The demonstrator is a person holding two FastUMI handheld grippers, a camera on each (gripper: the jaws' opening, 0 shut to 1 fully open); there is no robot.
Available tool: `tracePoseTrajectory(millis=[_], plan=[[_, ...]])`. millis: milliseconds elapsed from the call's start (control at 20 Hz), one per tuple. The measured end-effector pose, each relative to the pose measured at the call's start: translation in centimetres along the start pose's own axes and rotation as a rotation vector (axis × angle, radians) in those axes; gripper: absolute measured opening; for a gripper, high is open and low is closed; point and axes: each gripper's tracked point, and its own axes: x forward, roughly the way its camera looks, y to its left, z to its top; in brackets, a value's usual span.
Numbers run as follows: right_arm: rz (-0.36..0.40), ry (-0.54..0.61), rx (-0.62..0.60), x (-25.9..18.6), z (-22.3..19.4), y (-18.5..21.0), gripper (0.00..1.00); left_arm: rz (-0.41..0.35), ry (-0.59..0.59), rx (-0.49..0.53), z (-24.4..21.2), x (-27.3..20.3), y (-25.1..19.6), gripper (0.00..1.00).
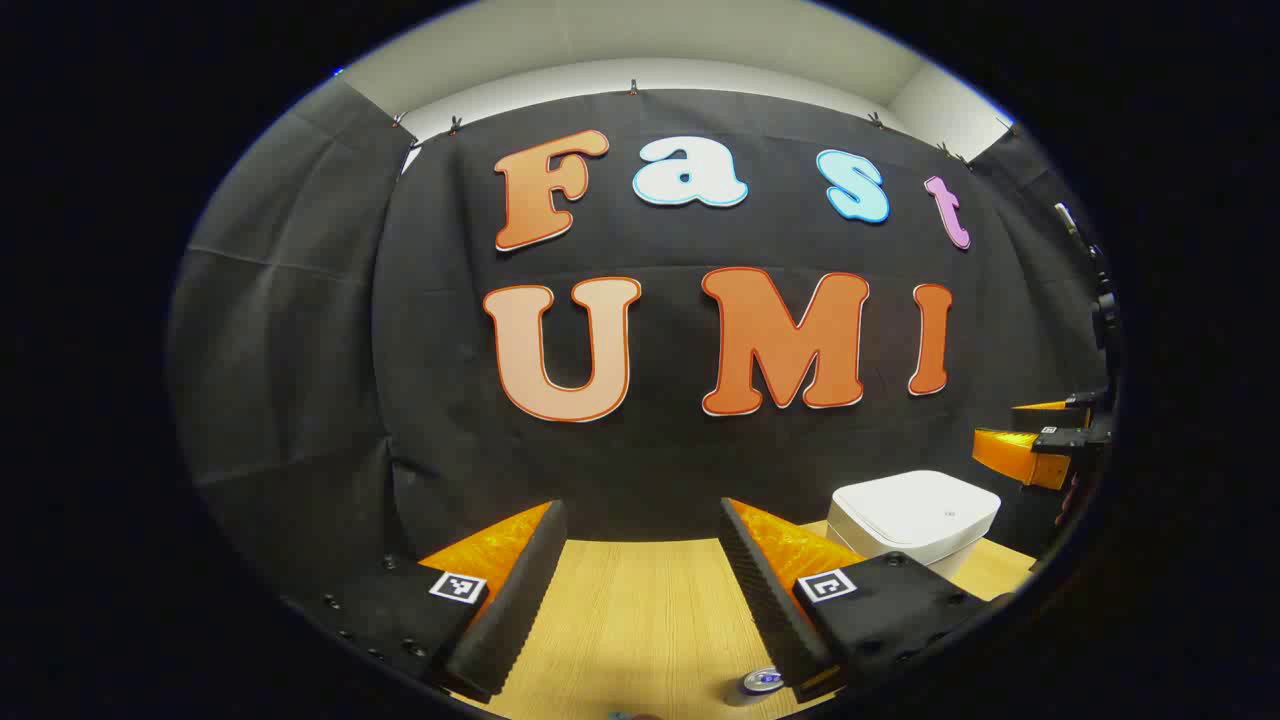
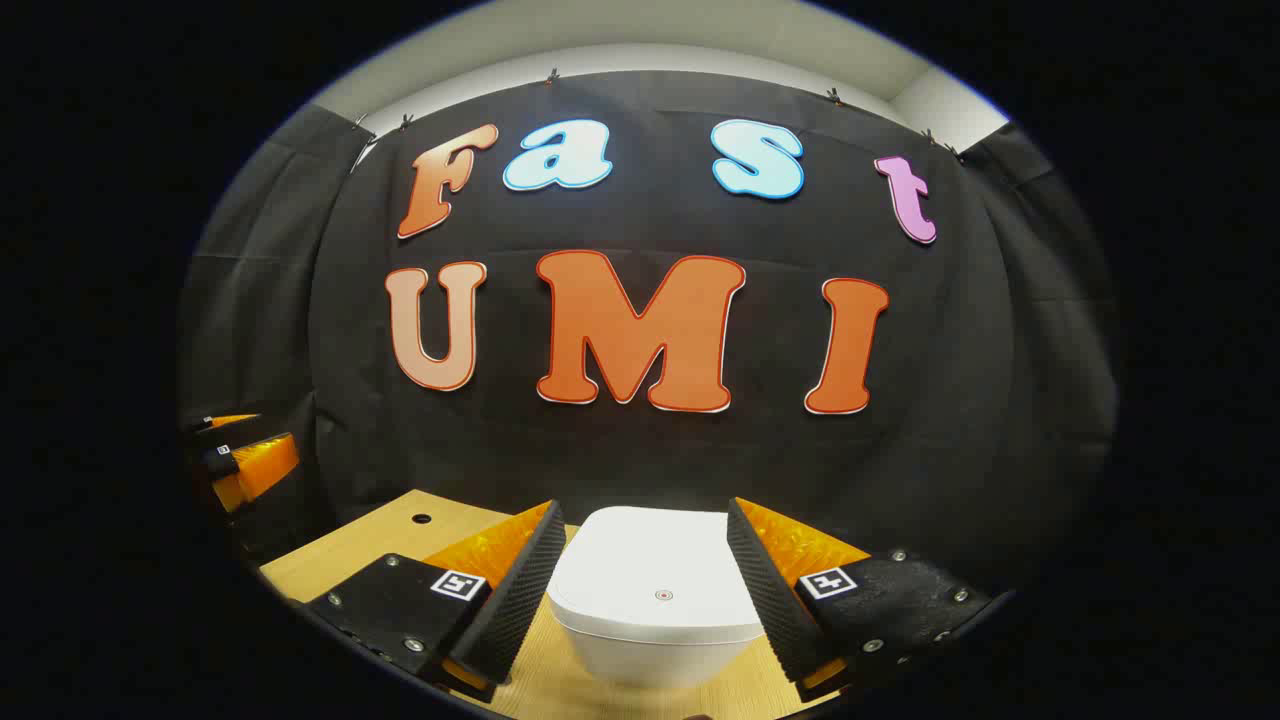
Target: Press the lid of the desktop garbage bin to open it, pick up the crumpled paper on the desktop and throw it into the bin, then pick up the pop can on the desktop and drop it into the bin, and finally close the garbage bin lid.
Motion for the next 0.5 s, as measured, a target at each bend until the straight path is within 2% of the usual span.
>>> tracePoseTrajectory(millis=[500], plan=[[0.021,-0.005,0.006,1.1,0.7,0.3,0.96,0.017,-0.016,0.029,0.4,0.1,0.2,0.97]])
